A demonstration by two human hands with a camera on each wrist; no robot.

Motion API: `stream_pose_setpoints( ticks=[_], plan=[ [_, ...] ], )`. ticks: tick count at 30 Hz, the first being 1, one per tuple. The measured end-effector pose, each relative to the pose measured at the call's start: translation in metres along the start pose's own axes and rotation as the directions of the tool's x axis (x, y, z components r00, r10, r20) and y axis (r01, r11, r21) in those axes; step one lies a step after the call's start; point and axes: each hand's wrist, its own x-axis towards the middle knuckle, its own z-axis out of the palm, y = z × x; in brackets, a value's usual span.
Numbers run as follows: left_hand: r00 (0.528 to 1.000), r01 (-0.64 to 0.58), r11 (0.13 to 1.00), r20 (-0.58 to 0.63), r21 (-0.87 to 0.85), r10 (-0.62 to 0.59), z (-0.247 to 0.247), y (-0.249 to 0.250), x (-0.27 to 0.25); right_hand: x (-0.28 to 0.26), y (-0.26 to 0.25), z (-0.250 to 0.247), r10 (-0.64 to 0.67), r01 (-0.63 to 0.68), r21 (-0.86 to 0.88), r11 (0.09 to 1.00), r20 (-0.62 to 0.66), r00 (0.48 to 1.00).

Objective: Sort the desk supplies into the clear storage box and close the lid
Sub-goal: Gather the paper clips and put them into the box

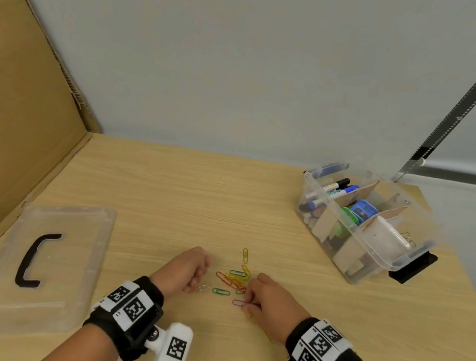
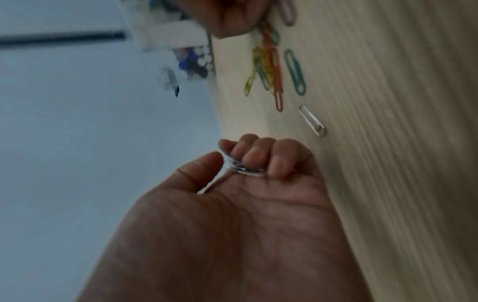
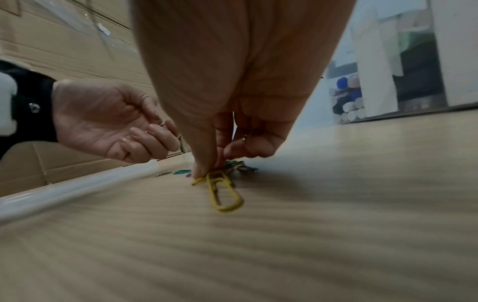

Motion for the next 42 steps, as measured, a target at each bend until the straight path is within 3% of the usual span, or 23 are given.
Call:
stream_pose_setpoints(
  ticks=[1, 3, 6, 8, 10, 12, 14, 15, 16, 17, 18, 19, 21, 22, 24, 29, 32, 35, 38, 40, 42],
  plan=[
    [0.999, -0.047, 0.984, -0.002, 0.173, 0.048, 0.001, -0.001, -0.001, 0.001, -0.001, 0.001, -0.001, 0.001, -0.010, 1.000, 0.004, 1.000],
    [0.986, -0.164, 0.831, 0.055, 0.532, 0.159, 0.003, -0.006, -0.003, 0.003, -0.003, 0.001, -0.023, 0.022, -0.061, 0.998, -0.002, 1.000],
    [0.968, -0.231, 0.603, 0.121, 0.763, 0.218, 0.011, -0.012, -0.007, 0.005, -0.002, 0.001, -0.041, 0.036, -0.112, 0.993, -0.050, 0.998],
    [0.969, -0.224, 0.504, 0.136, 0.834, 0.206, 0.016, -0.011, -0.009, 0.006, 0.004, -0.003, 0.010, -0.006, 0.052, 0.999, -0.084, 0.996],
    [0.970, -0.217, 0.434, 0.143, 0.874, 0.197, 0.019, -0.008, -0.007, 0.005, 0.013, -0.010, 0.120, -0.085, 0.331, 0.940, -0.087, 0.989],
    [0.969, -0.215, 0.400, 0.145, 0.891, 0.200, 0.023, -0.004, -0.006, 0.000, 0.020, -0.018, 0.234, -0.145, 0.657, 0.740, -0.048, 0.971],
    [0.969, -0.214, 0.380, 0.148, 0.900, 0.195, 0.024, -0.001, -0.005, -0.008, 0.024, -0.026, 0.292, -0.178, 0.906, 0.384, 0.064, 0.954],
    [0.971, -0.213, 0.376, 0.151, 0.902, 0.187, 0.024, 0.000, -0.005, -0.012, 0.026, -0.029, 0.294, -0.194, 0.958, 0.211, 0.127, 0.947],
    [0.972, -0.212, 0.378, 0.154, 0.901, 0.178, 0.025, 0.001, -0.004, -0.016, 0.027, -0.032, 0.288, -0.214, 0.972, 0.099, 0.178, 0.941],
    [0.973, -0.213, 0.386, 0.159, 0.898, 0.167, 0.026, 0.002, -0.003, -0.019, 0.029, -0.034, 0.285, -0.242, 0.968, 0.068, 0.214, 0.934],
    [0.975, -0.211, 0.396, 0.163, 0.894, 0.153, 0.026, 0.002, -0.002, -0.022, 0.031, -0.034, 0.297, -0.279, 0.954, 0.113, 0.235, 0.925],
    [0.977, -0.205, 0.409, 0.163, 0.889, 0.136, 0.027, 0.002, -0.001, -0.024, 0.031, -0.033, 0.319, -0.314, 0.913, 0.262, 0.226, 0.921],
    [0.980, -0.199, 0.435, 0.166, 0.878, 0.113, 0.028, 0.000, 0.002, -0.029, 0.030, -0.028, 0.325, -0.326, 0.644, 0.692, 0.125, 0.937],
    [0.980, -0.199, 0.443, 0.168, 0.874, 0.108, 0.028, -0.002, 0.004, -0.031, 0.028, -0.024, 0.281, -0.289, 0.467, 0.836, 0.087, 0.956],
    [0.978, -0.208, 0.441, 0.177, 0.873, 0.110, 0.029, -0.004, 0.004, -0.034, 0.023, -0.014, 0.204, -0.221, 0.195, 0.956, 0.103, 0.974],
    [0.966, -0.251, 0.432, 0.199, 0.866, 0.164, 0.025, -0.011, 0.002, -0.028, 0.005, -0.002, 0.122, -0.120, -0.131, 0.984, 0.005, 0.993],
    [0.963, -0.260, 0.552, 0.168, 0.793, 0.213, 0.017, -0.015, 0.002, -0.024, 0.000, -0.001, 0.144, -0.133, -0.233, 0.963, 0.032, 0.989],
    [0.964, -0.253, 0.764, 0.086, 0.593, 0.253, 0.007, -0.009, 0.000, -0.018, -0.006, 0.000, 0.167, -0.148, -0.340, 0.929, 0.029, 0.986],
    [0.982, -0.178, 0.946, -0.010, 0.270, 0.188, 0.000, -0.003, -0.003, -0.013, -0.007, 0.000, 0.144, -0.114, -0.419, 0.901, 0.041, 0.989],
    [0.989, -0.145, 0.989, -0.036, 0.032, 0.147, -0.005, -0.003, -0.004, -0.012, -0.005, -0.005, 0.147, -0.113, -0.357, 0.927, 0.069, 0.987],
    [0.990, -0.131, 0.982, -0.061, -0.138, 0.124, -0.009, -0.004, -0.004, -0.012, 0.001, -0.012, 0.146, -0.128, -0.169, 0.977, 0.100, 0.984]
  ],
)
